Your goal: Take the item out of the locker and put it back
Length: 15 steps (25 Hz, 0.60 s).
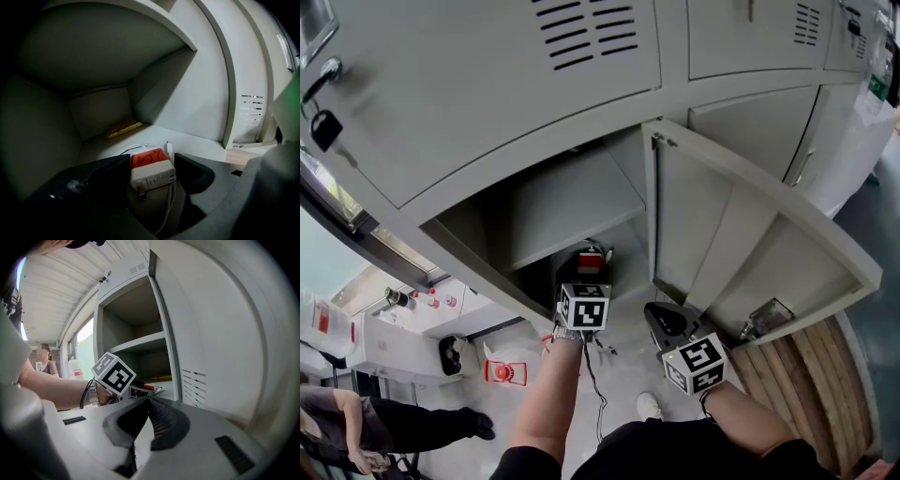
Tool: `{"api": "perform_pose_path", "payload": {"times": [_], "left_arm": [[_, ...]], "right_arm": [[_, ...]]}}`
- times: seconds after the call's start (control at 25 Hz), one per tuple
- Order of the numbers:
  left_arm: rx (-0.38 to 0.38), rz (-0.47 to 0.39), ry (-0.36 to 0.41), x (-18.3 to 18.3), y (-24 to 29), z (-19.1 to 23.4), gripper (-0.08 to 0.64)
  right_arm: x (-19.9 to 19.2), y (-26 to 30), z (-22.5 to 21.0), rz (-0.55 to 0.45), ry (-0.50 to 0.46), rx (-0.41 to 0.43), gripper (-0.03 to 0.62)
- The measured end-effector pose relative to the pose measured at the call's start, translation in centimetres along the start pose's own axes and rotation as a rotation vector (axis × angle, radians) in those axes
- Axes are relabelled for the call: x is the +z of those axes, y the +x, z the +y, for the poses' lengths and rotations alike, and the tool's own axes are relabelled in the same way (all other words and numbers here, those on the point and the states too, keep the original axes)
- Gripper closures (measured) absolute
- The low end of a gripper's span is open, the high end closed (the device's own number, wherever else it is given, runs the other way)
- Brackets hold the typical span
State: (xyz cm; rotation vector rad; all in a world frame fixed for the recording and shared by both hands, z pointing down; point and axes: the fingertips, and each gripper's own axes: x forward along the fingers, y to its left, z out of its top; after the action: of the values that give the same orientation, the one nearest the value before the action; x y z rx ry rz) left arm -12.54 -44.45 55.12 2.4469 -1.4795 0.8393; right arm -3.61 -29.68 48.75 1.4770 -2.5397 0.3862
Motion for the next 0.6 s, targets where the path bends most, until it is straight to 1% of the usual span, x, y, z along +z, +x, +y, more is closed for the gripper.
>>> {"api": "perform_pose_path", "payload": {"times": [0.2, 0.4, 0.6], "left_arm": [[-0.004, -0.045, 0.004, 0.4, -0.5, -0.2, 0.262], [0.023, -0.102, 0.013, 1.5, -1.7, -0.2, 0.262], [0.034, -0.123, 0.010, 1.8, -3.2, -0.8, 0.262]], "right_arm": [[0.0, -0.4, 0.1, -0.003, 0.000, 0.003, 0.540], [-0.1, -0.9, 0.3, -0.004, -0.001, 0.011, 0.540], [-0.1, -1.9, 0.8, -0.010, -0.005, 0.029, 0.540]]}}
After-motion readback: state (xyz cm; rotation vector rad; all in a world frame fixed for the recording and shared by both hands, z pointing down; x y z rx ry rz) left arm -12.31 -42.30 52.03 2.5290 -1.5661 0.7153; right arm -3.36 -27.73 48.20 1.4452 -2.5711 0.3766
